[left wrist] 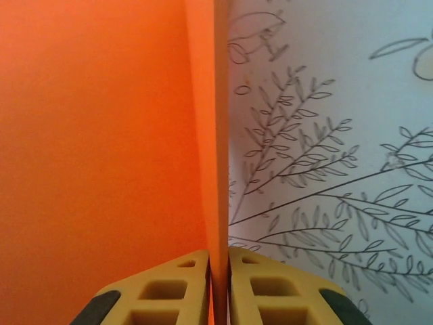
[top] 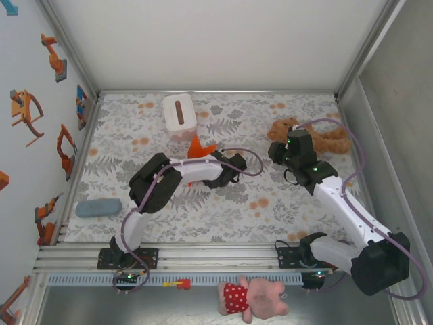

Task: Fold a paper plane with a square sheet of paper (pick it up from the middle)
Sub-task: Turn over the paper at the center of the table, then fold the wing for the fifth time at the center of the table.

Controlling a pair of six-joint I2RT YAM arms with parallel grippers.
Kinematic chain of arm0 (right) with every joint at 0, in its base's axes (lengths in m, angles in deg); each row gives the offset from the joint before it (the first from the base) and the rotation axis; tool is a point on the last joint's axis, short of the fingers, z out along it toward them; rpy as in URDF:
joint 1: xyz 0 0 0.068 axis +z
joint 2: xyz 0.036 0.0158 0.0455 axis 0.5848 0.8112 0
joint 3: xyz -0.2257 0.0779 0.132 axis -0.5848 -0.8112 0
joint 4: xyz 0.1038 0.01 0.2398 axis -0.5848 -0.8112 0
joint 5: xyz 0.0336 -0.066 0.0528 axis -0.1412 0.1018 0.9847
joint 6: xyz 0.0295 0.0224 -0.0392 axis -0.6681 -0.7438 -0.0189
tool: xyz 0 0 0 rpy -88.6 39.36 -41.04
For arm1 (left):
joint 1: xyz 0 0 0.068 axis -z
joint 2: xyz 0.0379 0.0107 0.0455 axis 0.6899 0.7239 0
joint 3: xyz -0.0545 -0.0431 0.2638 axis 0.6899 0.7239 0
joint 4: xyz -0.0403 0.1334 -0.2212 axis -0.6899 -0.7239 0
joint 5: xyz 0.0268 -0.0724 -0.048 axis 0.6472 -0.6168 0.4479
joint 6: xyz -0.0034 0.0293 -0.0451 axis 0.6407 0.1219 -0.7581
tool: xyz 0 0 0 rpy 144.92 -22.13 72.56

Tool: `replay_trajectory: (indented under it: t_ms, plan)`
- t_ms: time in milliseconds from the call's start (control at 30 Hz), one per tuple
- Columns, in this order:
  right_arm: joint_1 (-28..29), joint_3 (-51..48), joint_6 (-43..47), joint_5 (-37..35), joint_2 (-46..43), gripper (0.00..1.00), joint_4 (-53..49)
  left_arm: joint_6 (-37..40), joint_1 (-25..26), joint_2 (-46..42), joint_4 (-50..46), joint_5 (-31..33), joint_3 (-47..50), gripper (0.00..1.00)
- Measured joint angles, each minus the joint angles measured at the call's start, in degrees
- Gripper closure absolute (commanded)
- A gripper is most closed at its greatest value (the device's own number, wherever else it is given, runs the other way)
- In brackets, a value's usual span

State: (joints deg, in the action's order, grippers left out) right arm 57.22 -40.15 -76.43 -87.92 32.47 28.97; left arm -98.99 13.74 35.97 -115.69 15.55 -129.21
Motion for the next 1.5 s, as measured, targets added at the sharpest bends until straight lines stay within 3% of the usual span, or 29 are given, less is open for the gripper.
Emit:
replay_trajectory:
  t_ms: [600,833,1100,1300,1500]
  plan:
    - [-0.07,-0.72,-1.92,0.63,1.9,0.66,0.09,-1.66,-0.04,0.57,-0.17,-8.11,-1.9,0.72]
    - [-0.11,-0.74,-2.84,0.61,2.19,0.59,0.15,-4.59,0.31,-6.88,1.95,-22.88,-0.85,0.62]
    - [-0.11,-1.05,-3.54,1.09,2.23,0.56,0.55,-10.36,-0.35,-20.44,10.25,-41.09,8.07,0.52]
    - [-0.22,-1.05,-4.11,4.11,4.76,0.56,1.18,-14.36,-7.26,-28.02,18.36,-51.3,18.69,0.47]
    - [-0.22,-1.05,-5.35,7.28,7.19,0.55,3.61,-15.34,-13.46,-29.73,21.35,-54.07,21.46,0.46]
